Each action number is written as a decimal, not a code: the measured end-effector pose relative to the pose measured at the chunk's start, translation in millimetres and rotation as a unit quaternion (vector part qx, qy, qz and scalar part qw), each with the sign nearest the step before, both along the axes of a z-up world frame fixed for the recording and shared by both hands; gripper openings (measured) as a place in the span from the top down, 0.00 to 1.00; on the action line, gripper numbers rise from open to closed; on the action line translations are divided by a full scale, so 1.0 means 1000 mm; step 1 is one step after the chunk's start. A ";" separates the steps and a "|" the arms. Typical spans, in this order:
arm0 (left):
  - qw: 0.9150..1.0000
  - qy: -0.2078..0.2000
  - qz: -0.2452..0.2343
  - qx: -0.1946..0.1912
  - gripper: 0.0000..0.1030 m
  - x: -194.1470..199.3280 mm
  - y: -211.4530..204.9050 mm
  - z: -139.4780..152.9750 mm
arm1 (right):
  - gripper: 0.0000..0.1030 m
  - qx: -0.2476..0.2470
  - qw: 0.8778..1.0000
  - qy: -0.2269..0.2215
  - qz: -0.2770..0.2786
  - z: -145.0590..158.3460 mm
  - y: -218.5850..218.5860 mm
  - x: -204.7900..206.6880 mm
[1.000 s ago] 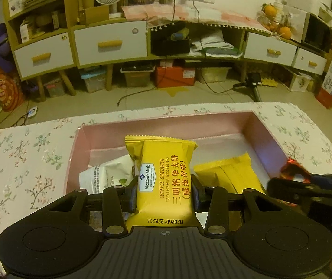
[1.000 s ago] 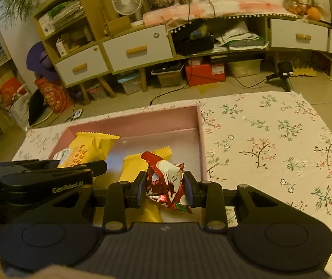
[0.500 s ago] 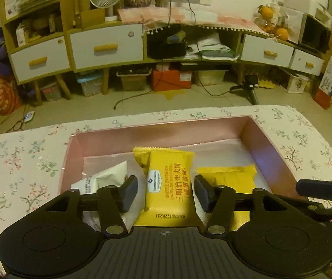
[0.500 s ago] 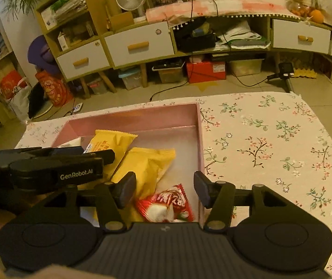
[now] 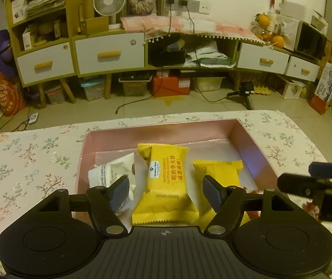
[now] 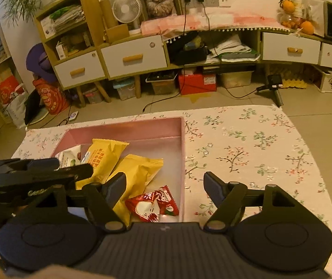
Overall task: Organize snacks
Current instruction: 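Move both tools back over the remaining snacks, then grasp the gold bar with the left gripper while the right grasps a white nut bag, then lower the gold bar and white nut bag into the box and open both grippers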
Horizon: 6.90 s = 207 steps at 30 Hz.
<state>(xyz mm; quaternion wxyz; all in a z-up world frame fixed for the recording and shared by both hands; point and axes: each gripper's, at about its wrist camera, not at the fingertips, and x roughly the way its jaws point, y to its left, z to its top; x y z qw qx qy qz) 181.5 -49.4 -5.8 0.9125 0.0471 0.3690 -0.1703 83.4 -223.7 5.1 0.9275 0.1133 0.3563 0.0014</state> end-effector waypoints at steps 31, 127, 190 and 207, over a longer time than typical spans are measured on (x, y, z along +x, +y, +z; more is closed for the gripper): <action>0.998 0.008 -0.060 0.026 0.06 -0.119 0.036 0.000 | 0.03 -0.076 0.996 0.024 0.028 -0.006 -0.012 -0.070; 0.984 0.126 -0.122 0.004 0.75 -0.153 0.030 -0.006 | 0.59 0.027 0.990 0.138 0.019 -0.021 -0.018 -0.070; 0.992 0.121 0.028 0.004 0.74 0.034 0.029 -0.030 | 0.58 0.093 0.993 0.068 -0.012 -0.023 0.005 0.080; 0.993 0.112 0.012 -0.018 0.54 0.026 0.039 -0.030 | 0.37 0.108 0.992 0.056 -0.026 -0.015 0.004 0.083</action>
